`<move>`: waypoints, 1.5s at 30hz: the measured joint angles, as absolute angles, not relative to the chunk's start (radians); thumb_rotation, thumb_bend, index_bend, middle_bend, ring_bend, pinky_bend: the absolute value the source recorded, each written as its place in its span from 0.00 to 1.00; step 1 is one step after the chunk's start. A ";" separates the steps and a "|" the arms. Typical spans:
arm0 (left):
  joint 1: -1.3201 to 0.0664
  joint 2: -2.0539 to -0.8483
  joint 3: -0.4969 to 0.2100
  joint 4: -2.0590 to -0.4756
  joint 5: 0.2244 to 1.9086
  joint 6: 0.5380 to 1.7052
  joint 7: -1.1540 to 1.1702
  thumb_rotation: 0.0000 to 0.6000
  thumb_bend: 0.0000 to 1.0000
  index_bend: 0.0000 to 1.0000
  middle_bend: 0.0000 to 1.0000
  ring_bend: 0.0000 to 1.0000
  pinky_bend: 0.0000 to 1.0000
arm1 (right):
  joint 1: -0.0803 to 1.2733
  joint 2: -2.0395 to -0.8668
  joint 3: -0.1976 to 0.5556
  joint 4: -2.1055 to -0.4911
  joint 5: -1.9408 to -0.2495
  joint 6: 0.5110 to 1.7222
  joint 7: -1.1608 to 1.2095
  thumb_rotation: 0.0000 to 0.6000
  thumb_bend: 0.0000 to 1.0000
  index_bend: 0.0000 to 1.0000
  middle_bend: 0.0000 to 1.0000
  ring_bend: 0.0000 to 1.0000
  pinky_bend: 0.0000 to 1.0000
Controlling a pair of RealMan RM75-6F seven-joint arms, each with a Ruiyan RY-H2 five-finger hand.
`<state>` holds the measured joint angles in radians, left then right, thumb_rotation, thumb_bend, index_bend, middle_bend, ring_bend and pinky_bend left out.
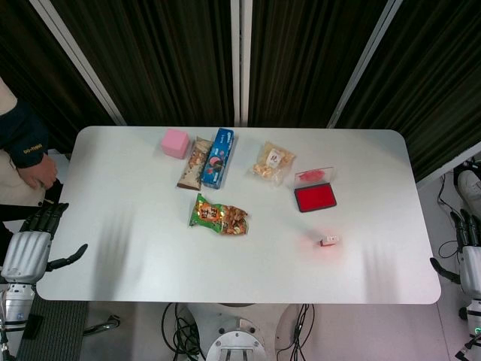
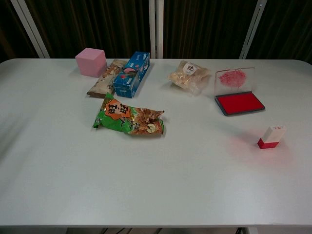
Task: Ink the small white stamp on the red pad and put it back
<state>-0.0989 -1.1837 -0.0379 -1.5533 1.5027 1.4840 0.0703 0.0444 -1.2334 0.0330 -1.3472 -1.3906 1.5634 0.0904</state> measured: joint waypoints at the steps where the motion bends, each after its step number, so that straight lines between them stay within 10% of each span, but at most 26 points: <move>1: -0.100 -1.184 -0.038 -1.553 1.503 1.483 0.070 0.23 0.16 0.08 0.12 0.12 0.20 | 0.043 -1.232 0.034 -1.348 -1.390 1.558 0.091 1.00 0.07 0.00 0.00 0.00 0.00; 27: -0.095 -1.197 -0.021 -1.522 1.518 1.479 0.020 0.23 0.16 0.08 0.12 0.12 0.20 | 0.075 -1.188 0.024 -1.482 -1.470 1.461 -0.064 1.00 0.08 0.00 0.00 0.00 0.00; 32: -0.093 -1.189 -0.014 -1.516 1.522 1.477 0.010 0.23 0.16 0.08 0.12 0.12 0.20 | 0.106 -1.172 0.020 -1.532 -1.507 1.434 -0.181 1.00 0.09 0.00 0.00 0.14 0.22; 45: -0.084 -1.200 -0.004 -1.466 1.520 1.469 -0.046 0.23 0.16 0.08 0.12 0.12 0.20 | 0.210 -1.261 0.032 -1.599 -1.439 1.242 -0.423 1.00 0.10 0.00 0.06 0.16 0.25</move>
